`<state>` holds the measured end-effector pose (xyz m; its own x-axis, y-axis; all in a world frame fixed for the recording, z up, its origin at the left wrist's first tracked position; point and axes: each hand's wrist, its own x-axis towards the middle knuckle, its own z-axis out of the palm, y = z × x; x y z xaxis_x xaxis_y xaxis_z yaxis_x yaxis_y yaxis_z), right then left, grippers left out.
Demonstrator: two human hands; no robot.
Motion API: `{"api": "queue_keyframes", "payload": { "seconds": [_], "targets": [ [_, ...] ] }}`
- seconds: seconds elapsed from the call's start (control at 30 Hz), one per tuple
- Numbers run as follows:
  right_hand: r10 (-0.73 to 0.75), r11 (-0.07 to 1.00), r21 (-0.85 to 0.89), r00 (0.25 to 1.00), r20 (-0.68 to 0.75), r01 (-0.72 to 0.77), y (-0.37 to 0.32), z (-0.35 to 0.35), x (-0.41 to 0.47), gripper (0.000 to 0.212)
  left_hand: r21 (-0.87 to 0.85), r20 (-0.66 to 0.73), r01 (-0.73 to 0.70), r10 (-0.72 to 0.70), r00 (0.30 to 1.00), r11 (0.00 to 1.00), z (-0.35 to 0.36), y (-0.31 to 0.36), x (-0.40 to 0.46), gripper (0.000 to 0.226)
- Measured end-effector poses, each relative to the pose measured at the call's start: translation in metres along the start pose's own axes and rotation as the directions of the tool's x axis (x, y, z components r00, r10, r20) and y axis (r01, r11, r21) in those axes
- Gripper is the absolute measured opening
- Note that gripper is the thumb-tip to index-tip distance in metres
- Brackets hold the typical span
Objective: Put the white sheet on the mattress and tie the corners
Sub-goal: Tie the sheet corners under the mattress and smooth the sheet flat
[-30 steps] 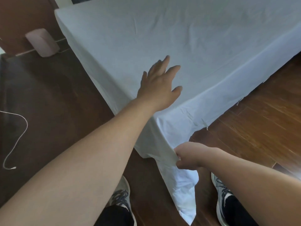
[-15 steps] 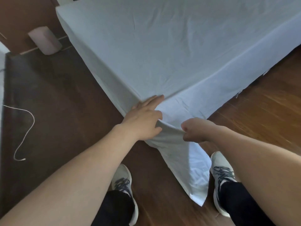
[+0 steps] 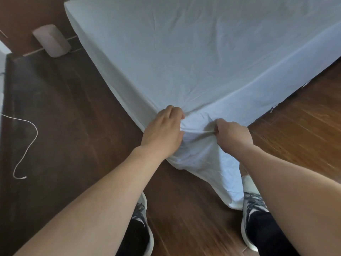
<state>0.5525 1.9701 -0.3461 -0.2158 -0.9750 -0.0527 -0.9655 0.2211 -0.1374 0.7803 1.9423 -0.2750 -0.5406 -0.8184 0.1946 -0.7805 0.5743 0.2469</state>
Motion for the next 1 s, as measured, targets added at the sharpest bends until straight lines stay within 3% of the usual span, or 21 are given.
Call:
{"api": "queue_keyframes", "payload": {
  "seconds": [0.1,0.27,0.33,0.4,0.47,0.53,0.57,0.6,0.63,0.77,0.83,0.93,1.0],
  "targets": [
    [0.017,0.999,-0.041,0.998,-0.056,-0.019,-0.003,0.001,0.004,0.02,0.022,-0.007,0.011,-0.011,1.0,1.0,0.003,-0.004,0.004,0.053],
    [0.018,1.0,-0.022,0.984,-0.177,-0.022,-0.005,0.012,0.008,0.017,0.062,-0.049,0.006,-0.003,0.999,0.998,0.009,-0.006,0.008,0.057],
    [0.082,0.996,0.037,0.981,-0.176,-0.077,-0.009,0.012,0.008,0.01,0.045,-0.053,0.035,-0.032,0.998,0.998,0.012,-0.004,0.008,0.057],
    [0.237,0.953,0.216,0.965,-0.108,-0.21,-0.009,0.008,0.013,0.01,-0.117,-0.008,0.116,-0.118,0.993,0.986,0.011,-0.003,0.011,0.052],
    [0.359,0.842,0.418,0.933,0.035,-0.34,-0.005,0.004,0.022,0.015,-0.445,0.017,0.269,-0.292,0.956,0.854,0.004,-0.001,0.015,0.033],
    [0.38,0.738,0.552,0.915,0.137,-0.389,-0.003,0.002,0.029,0.018,-0.753,0.046,0.383,-0.537,0.842,0.536,-0.004,-0.002,0.018,0.023],
    [0.374,0.695,0.596,0.91,0.18,-0.403,-0.005,0.001,0.029,0.018,-0.817,0.089,0.411,-0.616,0.783,0.404,-0.005,-0.004,0.018,0.028],
    [0.372,0.672,0.608,0.903,0.216,-0.423,-0.006,0.004,0.029,0.02,-0.828,0.127,0.437,-0.641,0.757,0.352,-0.005,-0.007,0.017,0.034],
    [0.369,0.677,0.592,0.898,0.24,-0.437,-0.007,0.006,0.03,0.021,-0.802,0.155,0.466,-0.623,0.767,0.374,-0.004,-0.008,0.015,0.037],
    [0.213,0.755,0.509,0.889,0.406,-0.413,-0.025,-0.002,0.025,0.019,-0.633,0.2,0.458,-0.439,0.876,0.624,-0.003,-0.01,0.013,0.045],
    [0.08,0.879,0.379,0.874,0.479,-0.288,-0.036,-0.015,0.017,0.018,-0.564,0.192,0.424,-0.387,0.902,0.709,-0.006,-0.009,0.015,0.044],
    [-0.082,0.921,0.367,0.854,0.513,-0.132,-0.049,-0.029,0.001,0.007,-0.476,0.189,0.409,-0.363,0.912,0.779,-0.01,-0.006,0.017,0.032],
    [-0.165,0.931,0.364,0.854,0.494,-0.03,-0.056,-0.031,-0.005,0.011,-0.449,0.196,0.408,-0.358,0.913,0.795,-0.011,-0.006,0.017,0.027]
  ]
}}
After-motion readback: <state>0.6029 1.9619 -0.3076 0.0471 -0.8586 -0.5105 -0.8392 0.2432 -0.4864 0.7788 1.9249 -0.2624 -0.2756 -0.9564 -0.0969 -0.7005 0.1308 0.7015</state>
